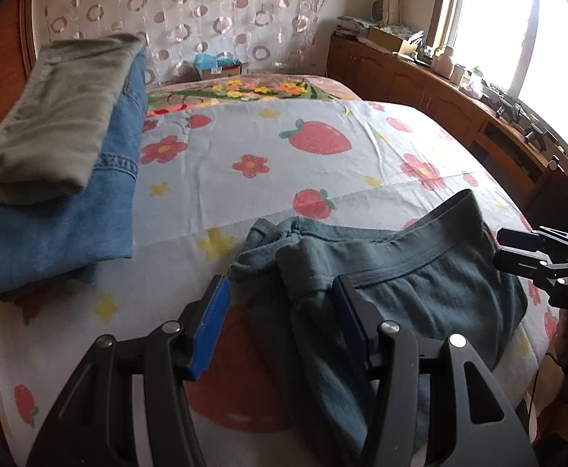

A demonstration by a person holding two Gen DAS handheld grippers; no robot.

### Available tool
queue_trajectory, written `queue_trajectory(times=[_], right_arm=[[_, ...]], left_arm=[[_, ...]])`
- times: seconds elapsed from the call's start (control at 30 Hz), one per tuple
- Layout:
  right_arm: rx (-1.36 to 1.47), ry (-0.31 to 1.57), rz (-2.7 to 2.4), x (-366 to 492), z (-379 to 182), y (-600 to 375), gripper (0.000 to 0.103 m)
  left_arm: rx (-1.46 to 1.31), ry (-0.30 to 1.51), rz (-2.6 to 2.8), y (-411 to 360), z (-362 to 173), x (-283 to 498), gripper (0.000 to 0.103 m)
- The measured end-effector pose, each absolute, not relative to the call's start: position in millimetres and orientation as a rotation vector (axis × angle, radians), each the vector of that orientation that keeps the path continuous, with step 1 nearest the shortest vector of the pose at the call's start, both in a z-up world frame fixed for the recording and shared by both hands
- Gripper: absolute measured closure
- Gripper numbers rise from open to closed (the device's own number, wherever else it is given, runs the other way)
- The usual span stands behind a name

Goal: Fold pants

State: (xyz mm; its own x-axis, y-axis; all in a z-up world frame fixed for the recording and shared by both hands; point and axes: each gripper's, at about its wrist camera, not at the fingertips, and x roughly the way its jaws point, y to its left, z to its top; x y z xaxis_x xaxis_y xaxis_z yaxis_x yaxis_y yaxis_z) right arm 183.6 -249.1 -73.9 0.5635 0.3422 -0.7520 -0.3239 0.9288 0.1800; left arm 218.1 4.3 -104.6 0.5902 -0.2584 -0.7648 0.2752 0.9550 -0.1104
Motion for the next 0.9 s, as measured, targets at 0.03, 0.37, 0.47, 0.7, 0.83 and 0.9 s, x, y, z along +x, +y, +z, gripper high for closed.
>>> queue_trajectory(times=[0.03, 0.37, 0.47, 0.7, 0.83, 0.9], right_arm=[[0.021, 0.893, 0.393, 185.3, -74.8, -248.9, 0.045], [-0.021, 0.934, 0.421, 198.6, -84.1, -235.8, 0.044], [-0.027, 0.927, 0.426, 199.5, -87.0, -234.9, 0.047], [-0.002, 0.934, 0.486, 202.9, -91.4, -231.7, 0.083], [0.014, 0.917, 0.517, 197.6, -85.5, -229.8, 0.095], [0.025, 0.899, 0.514, 195.1, -80.3, -230.0, 0.096]], left_arm=[[0.017, 0.892, -0.313, 4.6, -106.4, 219.5, 0.049], [-0.076, 0.917, -0.370, 13.9, -113.5, 225.9, 0.049], [-0.080, 0.907, -0.376, 13.1, -113.4, 225.2, 0.049], [-0.160, 0.910, -0.442, 16.5, -113.7, 222.8, 0.077], [-0.139, 0.886, -0.438, 12.4, -104.9, 215.7, 0.085], [-0.142, 0.868, -0.446, 11.8, -97.2, 211.7, 0.086]])
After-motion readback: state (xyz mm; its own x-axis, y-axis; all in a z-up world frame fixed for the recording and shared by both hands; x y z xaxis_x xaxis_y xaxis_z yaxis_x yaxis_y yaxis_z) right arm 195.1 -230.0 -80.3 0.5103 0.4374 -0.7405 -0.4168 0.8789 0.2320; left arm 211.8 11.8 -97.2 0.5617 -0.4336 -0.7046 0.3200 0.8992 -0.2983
